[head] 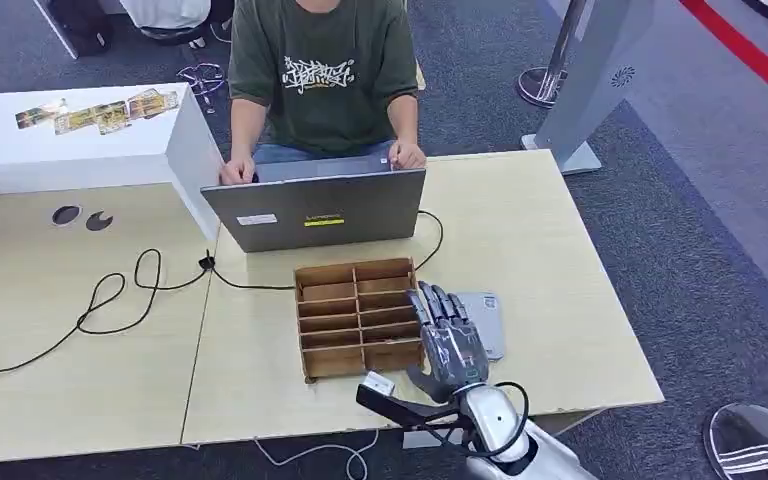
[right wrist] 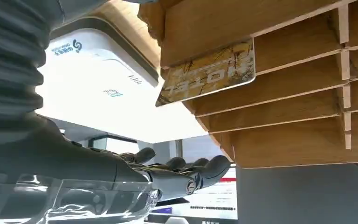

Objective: Pass the card to the sensor for recognition and then transmit it.

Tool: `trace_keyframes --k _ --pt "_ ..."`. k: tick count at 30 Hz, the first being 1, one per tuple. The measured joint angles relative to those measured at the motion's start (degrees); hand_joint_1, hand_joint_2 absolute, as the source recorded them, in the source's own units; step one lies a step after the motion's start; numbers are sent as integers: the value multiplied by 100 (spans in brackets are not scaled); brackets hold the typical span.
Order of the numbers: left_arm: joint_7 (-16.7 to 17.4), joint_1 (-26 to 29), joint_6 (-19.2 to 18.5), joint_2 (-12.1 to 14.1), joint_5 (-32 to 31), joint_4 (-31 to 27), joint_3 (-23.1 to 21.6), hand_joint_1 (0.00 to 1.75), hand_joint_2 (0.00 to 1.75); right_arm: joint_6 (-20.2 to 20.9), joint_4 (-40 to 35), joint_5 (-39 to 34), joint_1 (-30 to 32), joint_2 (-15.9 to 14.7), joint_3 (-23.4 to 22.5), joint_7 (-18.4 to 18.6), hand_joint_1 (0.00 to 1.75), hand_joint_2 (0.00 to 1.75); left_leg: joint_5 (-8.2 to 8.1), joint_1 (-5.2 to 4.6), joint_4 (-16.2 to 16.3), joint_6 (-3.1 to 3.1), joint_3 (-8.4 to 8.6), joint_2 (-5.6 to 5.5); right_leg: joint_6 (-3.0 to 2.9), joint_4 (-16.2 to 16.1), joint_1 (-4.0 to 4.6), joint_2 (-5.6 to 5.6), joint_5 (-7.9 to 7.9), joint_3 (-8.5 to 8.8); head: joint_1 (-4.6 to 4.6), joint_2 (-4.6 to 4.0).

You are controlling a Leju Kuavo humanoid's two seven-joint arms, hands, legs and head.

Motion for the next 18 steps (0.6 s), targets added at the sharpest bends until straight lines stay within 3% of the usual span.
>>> trace_keyframes --k 18 --pt "-7 -1 -2 4 -68 0 0 0 0 -81 26 107 -31 4 258 -142 0 175 0 0 0 0 -1 0 0 0 0 -1 0 1 0 2"
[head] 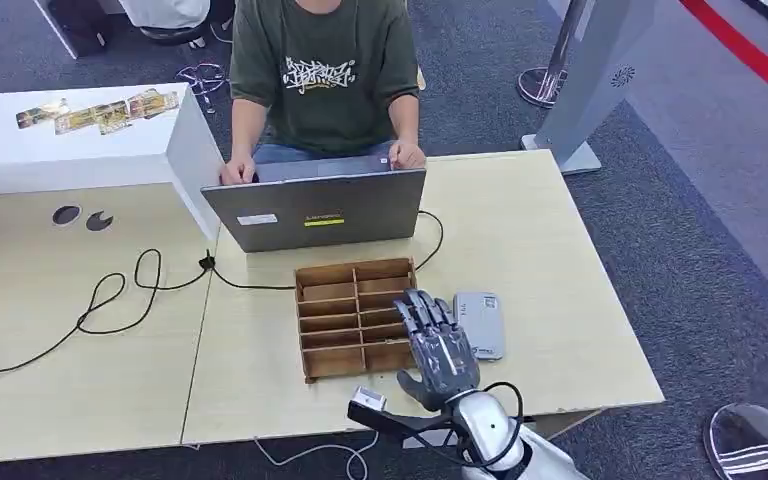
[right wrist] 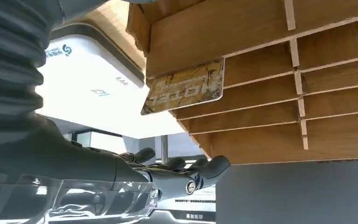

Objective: Pass the card to the sensor for recognition and then transmit it.

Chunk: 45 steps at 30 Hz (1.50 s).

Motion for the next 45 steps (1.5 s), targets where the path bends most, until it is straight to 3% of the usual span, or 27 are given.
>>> trace_keyframes --k 20,22,23,24,26,35,45 --pt "0 0 0 9 0 0 0 0 0 2 74 -173 -76 17 114 15 0 175 0 0 0 0 0 0 0 0 0 0 0 0 2 0" --pt "0 0 0 9 2 0 0 0 0 2 74 -175 -76 17 114 22 7 175 0 0 0 0 0 0 0 0 0 0 0 0 0 0" --pt "0 0 0 9 2 0 0 0 0 2 74 -175 -76 17 114 24 129 175 0 0 0 0 0 0 0 0 0 0 0 0 0 0" --pt "0 0 0 9 2 0 0 0 0 0 74 -179 -76 17 114 24 150 175 0 0 0 0 0 0 0 0 0 0 0 0 2 -2" --pt "0 0 0 9 2 0 0 0 0 0 74 -186 -76 17 114 24 159 175 0 0 0 0 0 0 0 0 0 0 0 0 2 0" --pt "0 0 0 9 4 0 0 0 0 -11 74 -190 -91 17 116 28 134 175 0 0 0 0 1 0 0 0 0 0 0 0 2 0" --pt "0 0 2 11 9 0 0 0 0 -66 70 -225 -145 48 116 31 131 175 0 0 0 0 1 0 0 0 0 0 0 1 0 0"
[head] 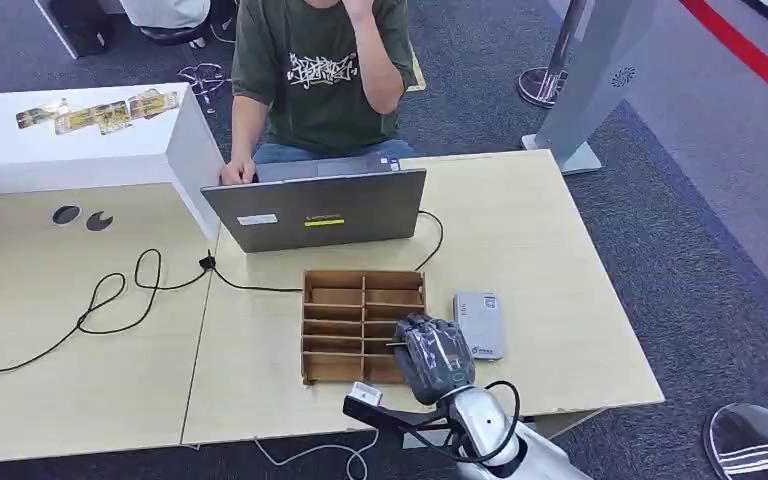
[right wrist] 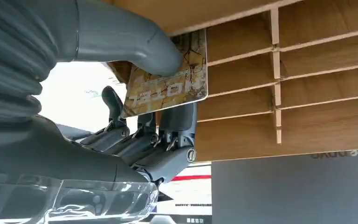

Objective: Pass the card to the sensor for recognition and then transmit it.

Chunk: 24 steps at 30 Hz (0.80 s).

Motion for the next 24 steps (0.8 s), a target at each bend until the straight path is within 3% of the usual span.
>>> trace_keyframes --k 14,24 --pt "0 0 0 0 -9 0 0 0 0 -46 4 -72 -2 28 0 -24 140 175 0 0 0 0 0 0 0 0 0 0 0 0 0 -2" --pt "-9 2 7 2 9 0 0 0 0 -521 -346 -275 100 4 -239 -22 145 175 0 0 0 0 1 0 0 -1 0 0 0 -1 2 0"
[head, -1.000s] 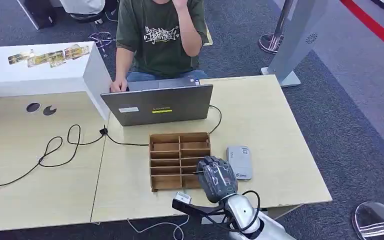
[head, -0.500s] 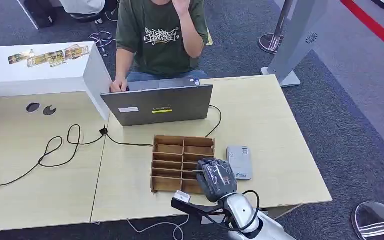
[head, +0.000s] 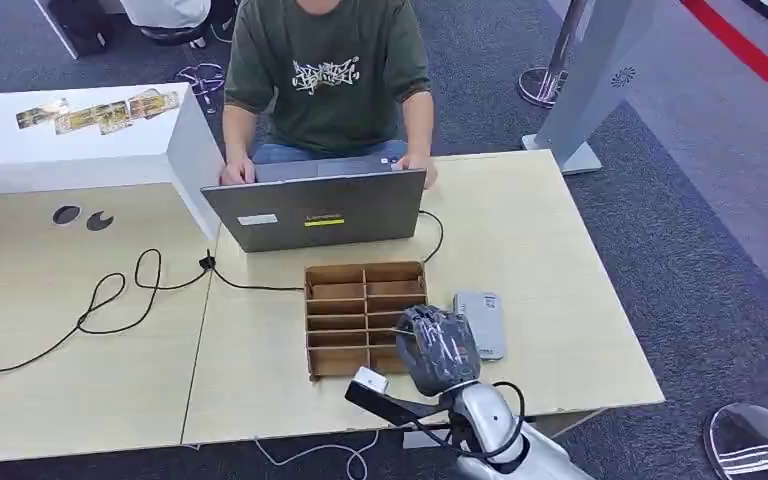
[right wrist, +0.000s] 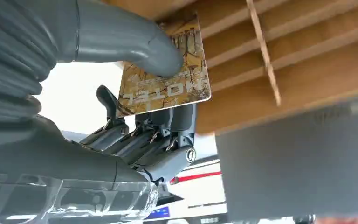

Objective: Pass the card to the sensor for recognition and then transmit it.

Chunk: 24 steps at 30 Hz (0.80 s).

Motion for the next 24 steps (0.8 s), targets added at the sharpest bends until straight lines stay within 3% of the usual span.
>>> trace_keyframes --k 7,24 --pt "-46 2 13 -2 37 0 22 0 0 -561 -911 85 436 -144 -743 0 148 175 -1 -1 0 1 -1 0 0 -2 -1 0 0 0 0 0" --pt "-98 4 31 -28 122 0 127 0 0 -994 -2245 457 1438 -177 -2094 -101 159 175 -2 -1 0 2 -1 -1 1 -2 -1 -1 -1 0 -2 -2"
